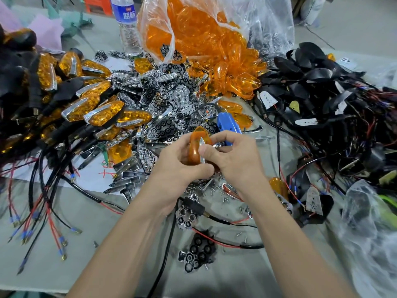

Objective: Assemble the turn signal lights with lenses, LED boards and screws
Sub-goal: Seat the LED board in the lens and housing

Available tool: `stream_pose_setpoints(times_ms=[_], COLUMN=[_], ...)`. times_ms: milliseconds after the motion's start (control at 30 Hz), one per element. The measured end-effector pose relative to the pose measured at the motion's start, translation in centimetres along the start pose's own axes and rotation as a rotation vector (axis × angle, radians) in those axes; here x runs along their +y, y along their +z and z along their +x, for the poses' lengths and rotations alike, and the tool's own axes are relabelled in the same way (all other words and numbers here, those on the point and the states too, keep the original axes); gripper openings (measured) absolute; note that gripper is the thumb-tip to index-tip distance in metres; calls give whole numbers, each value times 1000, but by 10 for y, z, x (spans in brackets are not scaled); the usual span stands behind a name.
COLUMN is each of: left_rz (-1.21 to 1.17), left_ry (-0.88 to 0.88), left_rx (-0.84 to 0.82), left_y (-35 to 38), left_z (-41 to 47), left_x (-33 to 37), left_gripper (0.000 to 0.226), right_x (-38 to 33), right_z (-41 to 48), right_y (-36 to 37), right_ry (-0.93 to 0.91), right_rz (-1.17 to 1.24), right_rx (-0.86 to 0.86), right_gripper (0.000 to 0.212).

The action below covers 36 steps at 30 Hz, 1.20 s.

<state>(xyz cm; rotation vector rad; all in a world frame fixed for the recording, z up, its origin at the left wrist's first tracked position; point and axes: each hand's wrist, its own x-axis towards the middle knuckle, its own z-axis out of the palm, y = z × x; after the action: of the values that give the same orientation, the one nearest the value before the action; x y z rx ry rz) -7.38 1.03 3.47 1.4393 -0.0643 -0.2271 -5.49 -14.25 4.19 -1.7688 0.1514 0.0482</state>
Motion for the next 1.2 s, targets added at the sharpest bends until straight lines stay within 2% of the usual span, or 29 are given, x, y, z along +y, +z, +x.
stream_pose_setpoints(times_ms=[100, 200, 300, 367, 400, 433, 500, 533, 567, 633, 667, 733, 800, 900, 967, 1067, 1200], left_rz=[127, 131, 221, 474, 581, 620, 563, 561, 605, 748, 813, 910, 935, 812, 785, 899, 1028], left_ry=[15, -6, 63, 200, 254, 268, 192, 159, 134, 58, 0, -83, -134, -181, -190, -159, -174], left_rx=[81, 152, 289, 383, 377, 303, 83, 87, 204, 562, 691, 784, 743, 646, 595, 508, 454], left_y=[0, 3, 14, 21, 23, 23, 12, 3, -11, -43, -57, -78, -90, -97, -100, -100, -99], left_z=[0, 3, 6, 4, 2, 1, 1, 0, 1, 4, 4, 4, 6, 11, 14, 18, 24], left_x=[1, 2, -4, -4, -1, 1, 3, 4, 4, 8, 9, 5, -3, -8, -9, -14, -11], left_gripper=[69, 70, 56, 40, 38, 43, 60, 65, 64, 48, 39, 31, 28, 32, 39, 43, 21], right_x=[4, 10, 15, 15, 16, 18, 22, 23, 24, 23, 21, 16, 10, 7, 8, 5, 7], right_z=[-3, -4, -5, -8, -10, -10, -9, -9, -8, -8, -8, -5, -2, -2, -4, -8, -17], right_y=[6, 12, 20, 26, 27, 26, 19, 13, 9, 5, 7, 15, 26, 44, 50, 62, 86], right_ry=[20, 47, 18, -23, -37, -44, -43, -35, -20, 22, 45, 86, 91, 62, 10, -74, -133], right_rz=[41, 125, 29, -6, 3, 15, 31, 39, 52, 63, 62, 52, 8, 48, 30, -140, -272], right_rx=[-1, 9, 31, 4, -10, -10, 7, 12, 16, 51, 69, 75, 8, -117, -176, -167, -109], right_gripper=[14, 10, 19, 33, 39, 41, 37, 33, 26, 17, 25, 39, 42, 24, 22, 29, 26])
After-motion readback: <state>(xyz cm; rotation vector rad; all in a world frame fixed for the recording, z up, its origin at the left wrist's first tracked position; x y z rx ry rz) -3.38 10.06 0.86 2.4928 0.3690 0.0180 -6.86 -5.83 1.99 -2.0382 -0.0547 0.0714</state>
